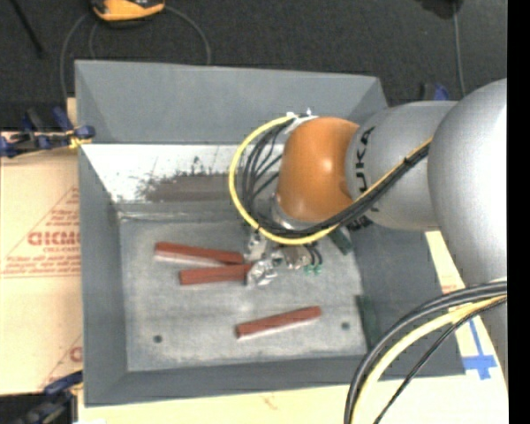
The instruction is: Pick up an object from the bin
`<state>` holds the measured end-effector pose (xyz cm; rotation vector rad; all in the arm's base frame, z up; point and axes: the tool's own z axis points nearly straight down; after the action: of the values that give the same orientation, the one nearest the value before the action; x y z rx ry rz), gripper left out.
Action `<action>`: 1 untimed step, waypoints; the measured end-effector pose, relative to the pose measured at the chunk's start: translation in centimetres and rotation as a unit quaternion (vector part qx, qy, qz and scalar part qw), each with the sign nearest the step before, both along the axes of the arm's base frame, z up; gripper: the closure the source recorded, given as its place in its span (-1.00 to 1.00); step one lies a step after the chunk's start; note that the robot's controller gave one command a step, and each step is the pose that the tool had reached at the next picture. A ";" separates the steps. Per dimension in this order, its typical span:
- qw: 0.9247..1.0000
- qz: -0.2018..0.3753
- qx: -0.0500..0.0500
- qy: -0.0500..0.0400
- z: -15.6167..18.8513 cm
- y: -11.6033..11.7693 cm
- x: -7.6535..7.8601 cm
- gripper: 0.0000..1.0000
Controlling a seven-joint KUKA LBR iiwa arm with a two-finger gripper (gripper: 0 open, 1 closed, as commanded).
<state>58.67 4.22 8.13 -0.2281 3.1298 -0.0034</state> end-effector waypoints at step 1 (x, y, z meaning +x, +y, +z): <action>1.000 0.018 0.000 0.002 3.4 0.8 -3.0 1.00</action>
Offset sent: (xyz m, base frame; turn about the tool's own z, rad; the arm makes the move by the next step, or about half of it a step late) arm -0.0067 -0.0083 0.2189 -0.0385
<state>55.66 5.04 11.51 -0.2851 3.1290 -0.0022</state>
